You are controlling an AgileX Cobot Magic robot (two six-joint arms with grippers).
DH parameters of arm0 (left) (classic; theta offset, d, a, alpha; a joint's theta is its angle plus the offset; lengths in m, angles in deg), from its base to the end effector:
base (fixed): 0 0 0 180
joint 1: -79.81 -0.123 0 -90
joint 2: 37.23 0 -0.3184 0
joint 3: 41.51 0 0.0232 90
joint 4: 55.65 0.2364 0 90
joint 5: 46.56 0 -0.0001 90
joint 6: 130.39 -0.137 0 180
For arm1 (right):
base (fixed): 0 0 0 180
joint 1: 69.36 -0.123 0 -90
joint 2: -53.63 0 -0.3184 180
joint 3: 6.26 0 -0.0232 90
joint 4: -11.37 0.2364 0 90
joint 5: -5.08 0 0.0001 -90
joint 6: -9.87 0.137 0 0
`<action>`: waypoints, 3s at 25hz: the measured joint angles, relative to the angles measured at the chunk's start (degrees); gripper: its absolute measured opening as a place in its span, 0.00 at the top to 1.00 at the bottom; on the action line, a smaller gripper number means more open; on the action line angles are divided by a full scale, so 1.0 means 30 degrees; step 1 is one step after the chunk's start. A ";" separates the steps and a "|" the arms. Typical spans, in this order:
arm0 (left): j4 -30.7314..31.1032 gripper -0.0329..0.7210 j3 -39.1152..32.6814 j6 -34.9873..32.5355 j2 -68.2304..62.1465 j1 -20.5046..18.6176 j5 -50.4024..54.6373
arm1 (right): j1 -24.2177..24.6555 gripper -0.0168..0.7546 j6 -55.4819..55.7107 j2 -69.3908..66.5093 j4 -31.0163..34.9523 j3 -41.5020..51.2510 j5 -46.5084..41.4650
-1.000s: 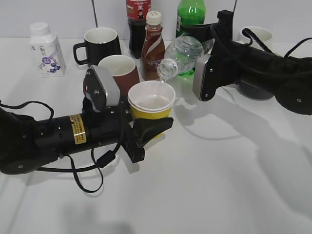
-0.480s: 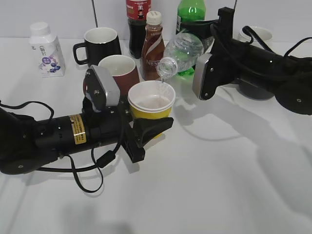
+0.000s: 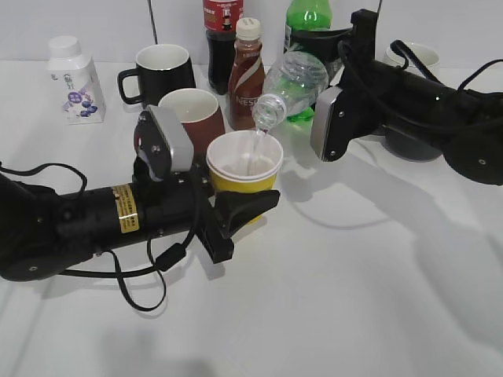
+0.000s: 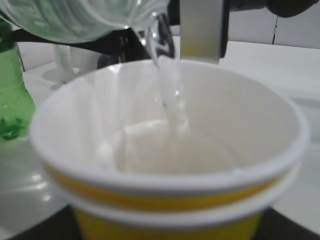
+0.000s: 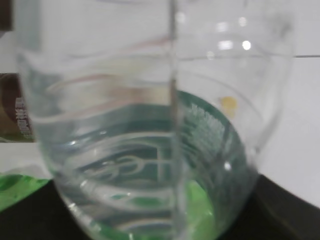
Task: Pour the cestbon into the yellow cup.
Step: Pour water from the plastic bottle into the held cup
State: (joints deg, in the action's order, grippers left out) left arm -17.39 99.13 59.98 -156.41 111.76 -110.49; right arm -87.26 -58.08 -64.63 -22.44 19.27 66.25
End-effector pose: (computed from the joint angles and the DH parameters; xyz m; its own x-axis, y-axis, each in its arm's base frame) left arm 0.2781 -0.2632 0.1687 -0.0149 0.1582 -0.9873 0.9168 0.3962 0.0496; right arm 0.3874 0.1953 0.2319 0.7330 -0.6784 -0.0495 -0.0085 0.0637 -0.9979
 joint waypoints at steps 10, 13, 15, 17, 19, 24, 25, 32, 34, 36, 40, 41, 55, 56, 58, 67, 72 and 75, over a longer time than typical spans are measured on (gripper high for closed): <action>0.0712 0.47 0.0000 0.0000 0.0000 0.0000 0.0000 | 0.0000 0.37 -0.0700 0.0000 0.0045 0.0000 0.0009; 0.0769 0.47 0.0000 0.0000 0.0000 0.0000 0.0000 | 0.0000 0.37 -0.0878 0.0000 0.0045 0.0000 0.0009; 0.0788 0.47 0.0000 0.0000 0.0000 0.0000 0.0000 | 0.0000 0.37 -0.0898 0.0000 0.0045 0.0000 0.0024; 0.0819 0.47 0.0000 0.0000 0.0000 0.0000 0.0021 | 0.0000 0.37 -0.0898 0.0000 0.0045 0.0000 0.0086; 0.0836 0.47 0.0000 0.0000 0.0000 0.0000 0.0021 | 0.0000 0.37 -0.0940 0.0000 0.0045 0.0000 0.0174; 0.0836 0.47 0.0000 0.0000 0.0000 0.0000 0.0021 | 0.0000 0.37 -0.1095 0.0005 0.0045 0.0000 0.0439; 0.0843 0.47 0.0000 0.0000 0.0000 0.0000 0.0021 | 0.0000 0.37 -0.1156 0.0005 0.0045 0.0000 0.0439; 0.0858 0.47 0.0000 0.0000 0.0000 0.0000 0.0021 | 0.0000 0.37 -0.1275 0.0005 0.0255 0.0000 0.0533; 0.0858 0.47 0.0000 0.0000 0.0000 0.0000 0.0021 | 0.0000 0.37 -0.1315 0.0005 0.0316 0.0000 0.0577; 0.0858 0.47 0.0000 0.0000 0.0000 0.0000 0.0021 | 0.0000 0.37 -0.1337 0.0005 0.0336 0.0000 0.0577; 0.0858 0.47 0.0000 0.0000 0.0000 0.0000 0.0021 | 0.0000 0.37 -0.1352 0.0005 0.0339 0.0000 0.0590; 0.0858 0.47 0.0000 0.0000 0.0000 0.0000 0.0033 | 0.0000 0.37 -0.1352 0.0005 0.0339 0.0000 0.0590; 0.0858 0.47 0.0000 0.0000 0.0000 0.0000 0.0087 | 0.0000 0.37 -0.1754 0.0005 0.0168 0.0000 0.0710; 0.0858 0.47 0.0000 0.0000 0.0000 0.0000 0.0087 | 0.0000 0.37 -0.1776 0.0005 0.0160 0.0000 0.0710; 0.0858 0.47 0.0000 0.0000 0.0000 0.0000 0.0087 | 0.0000 0.37 -0.1794 0.0005 0.0140 0.0000 0.0710; 0.0749 0.47 0.0000 0.0000 0.0000 0.0000 -0.0028 | 0.0000 0.37 0.0310 0.0005 0.0120 0.0000 0.0726; 0.0305 0.47 0.0000 0.0000 0.0000 0.0000 -0.0321 | 0.0000 0.37 0.3579 0.0005 0.0140 0.0000 0.0644; -0.0021 0.47 0.0000 0.0000 0.0000 0.0000 -0.0334 | 0.0000 0.37 0.5619 0.0005 0.0140 0.0000 0.0198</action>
State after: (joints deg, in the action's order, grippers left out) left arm -17.46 99.13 59.98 -156.41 111.76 -111.50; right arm -87.26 -41.22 -64.61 -22.02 19.27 66.85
